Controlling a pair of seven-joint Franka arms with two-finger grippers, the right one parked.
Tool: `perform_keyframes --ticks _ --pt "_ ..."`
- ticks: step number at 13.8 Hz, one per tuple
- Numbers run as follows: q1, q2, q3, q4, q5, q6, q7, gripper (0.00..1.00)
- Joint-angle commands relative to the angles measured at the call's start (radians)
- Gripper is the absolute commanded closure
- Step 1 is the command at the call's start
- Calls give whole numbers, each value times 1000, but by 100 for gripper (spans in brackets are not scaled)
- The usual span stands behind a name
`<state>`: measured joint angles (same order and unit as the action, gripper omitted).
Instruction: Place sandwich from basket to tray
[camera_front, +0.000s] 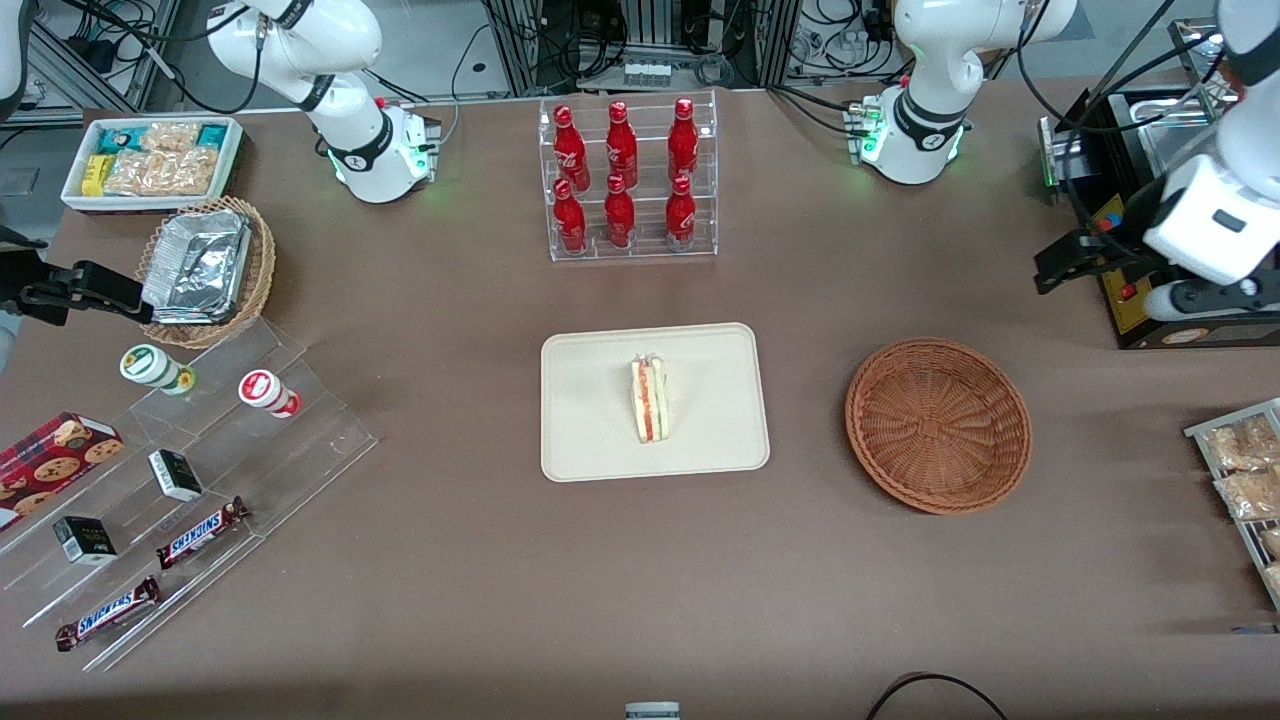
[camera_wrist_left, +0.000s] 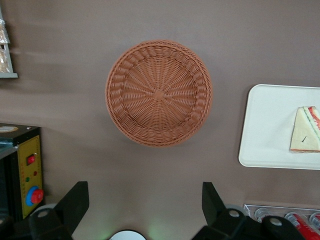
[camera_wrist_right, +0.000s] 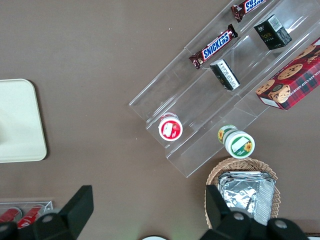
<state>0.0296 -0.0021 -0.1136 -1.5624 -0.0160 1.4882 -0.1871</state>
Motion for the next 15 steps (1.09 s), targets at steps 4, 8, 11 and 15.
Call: perform_keyframes --ticks 4,8,11,15 --pt "-45 14 66 47 -7 -14 32 0" --pt "-45 33 69 62 -7 -11 67 0" --pt "-43 44 71 85 -5 -19 95 0" --pt "-40 37 81 87 18 -22 120 0"
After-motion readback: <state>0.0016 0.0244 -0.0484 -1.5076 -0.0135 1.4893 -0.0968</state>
